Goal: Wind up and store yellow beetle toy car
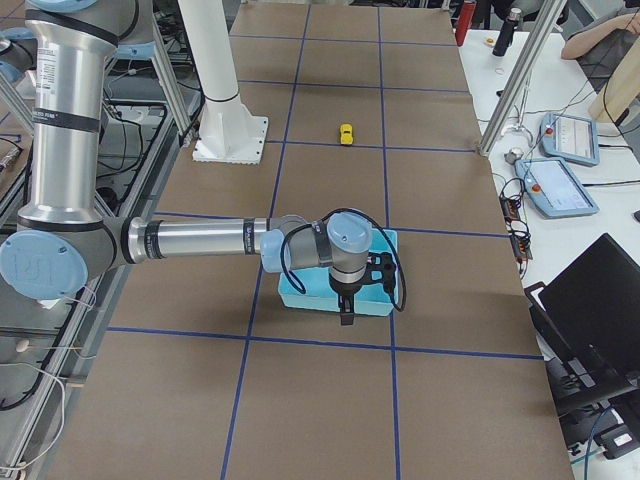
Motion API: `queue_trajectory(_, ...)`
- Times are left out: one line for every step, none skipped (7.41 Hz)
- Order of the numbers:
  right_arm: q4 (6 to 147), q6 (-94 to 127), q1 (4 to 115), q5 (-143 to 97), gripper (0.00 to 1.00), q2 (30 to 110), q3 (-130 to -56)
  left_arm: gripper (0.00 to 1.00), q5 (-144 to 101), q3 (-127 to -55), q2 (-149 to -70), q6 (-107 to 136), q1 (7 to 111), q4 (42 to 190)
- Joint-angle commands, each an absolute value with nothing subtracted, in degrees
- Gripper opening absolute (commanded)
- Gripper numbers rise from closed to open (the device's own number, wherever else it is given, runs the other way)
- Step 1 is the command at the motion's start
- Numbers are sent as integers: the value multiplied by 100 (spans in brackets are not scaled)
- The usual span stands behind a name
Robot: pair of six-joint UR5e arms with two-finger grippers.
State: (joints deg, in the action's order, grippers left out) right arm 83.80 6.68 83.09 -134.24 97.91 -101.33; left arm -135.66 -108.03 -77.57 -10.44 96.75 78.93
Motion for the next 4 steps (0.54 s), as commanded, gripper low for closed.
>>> queue_trajectory(8140, 668, 8314, -13447, 100, 9817, -10142, 100, -13562, -10793, -7743, -1046, 9738, 7866)
queue_trajectory(8139, 677, 8323, -13439, 100, 9948, -10169, 100, -13570, -10776, -7743, -1046, 9738, 7858)
queue_trajectory(8139, 677, 8315, -13404, 100, 9914, -10143, 100, -13570, -10775, -7734, -1046, 9747, 7857)
queue_trajectory(8139, 685, 8323, -13395, 100, 9966, -10108, 100, -13579, -10775, -7691, -1055, 9764, 7857)
